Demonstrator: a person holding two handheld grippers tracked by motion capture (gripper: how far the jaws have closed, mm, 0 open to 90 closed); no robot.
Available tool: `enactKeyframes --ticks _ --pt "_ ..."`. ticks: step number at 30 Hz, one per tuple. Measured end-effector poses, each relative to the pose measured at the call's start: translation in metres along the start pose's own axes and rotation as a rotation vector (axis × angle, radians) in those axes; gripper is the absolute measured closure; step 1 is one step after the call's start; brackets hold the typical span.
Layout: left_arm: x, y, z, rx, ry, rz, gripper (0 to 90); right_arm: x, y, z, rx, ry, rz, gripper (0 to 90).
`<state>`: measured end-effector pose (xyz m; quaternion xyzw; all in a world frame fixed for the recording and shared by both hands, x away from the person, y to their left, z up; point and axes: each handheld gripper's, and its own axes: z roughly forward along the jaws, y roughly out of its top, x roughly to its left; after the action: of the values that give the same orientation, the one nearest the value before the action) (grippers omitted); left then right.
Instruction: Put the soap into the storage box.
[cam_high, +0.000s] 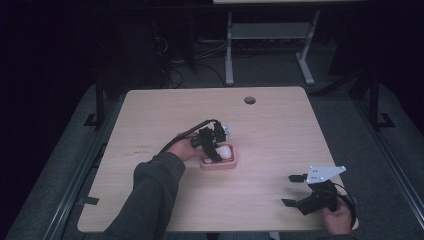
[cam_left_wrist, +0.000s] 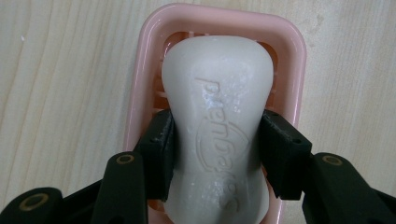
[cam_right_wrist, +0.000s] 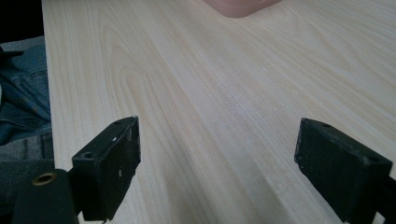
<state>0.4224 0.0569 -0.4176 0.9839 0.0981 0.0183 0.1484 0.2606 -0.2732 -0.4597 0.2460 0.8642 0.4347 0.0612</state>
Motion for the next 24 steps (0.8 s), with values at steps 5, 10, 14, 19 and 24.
enactKeyframes --ticks 5,10,14,19,24 --pt "0.000 0.000 0.002 0.011 0.003 -0.002 49.2 0.000 0.000 0.000 0.000 0.000 0.000 14.0" --pt "0.002 -0.001 -0.001 -0.008 -0.009 -0.018 45.3 0.000 0.000 -0.001 -0.001 -0.001 0.001 14.1" --pt "0.001 -0.003 -0.004 -0.023 -0.001 -0.018 42.7 0.000 0.000 -0.001 -0.001 -0.002 0.003 14.1" --pt "0.000 -0.006 -0.010 -0.044 0.008 -0.024 39.8 0.000 0.001 -0.001 -0.001 -0.003 0.001 14.1" --pt "-0.001 -0.012 -0.019 -0.070 0.016 -0.032 39.5 -0.001 0.000 -0.001 -0.001 -0.005 0.003 14.1"
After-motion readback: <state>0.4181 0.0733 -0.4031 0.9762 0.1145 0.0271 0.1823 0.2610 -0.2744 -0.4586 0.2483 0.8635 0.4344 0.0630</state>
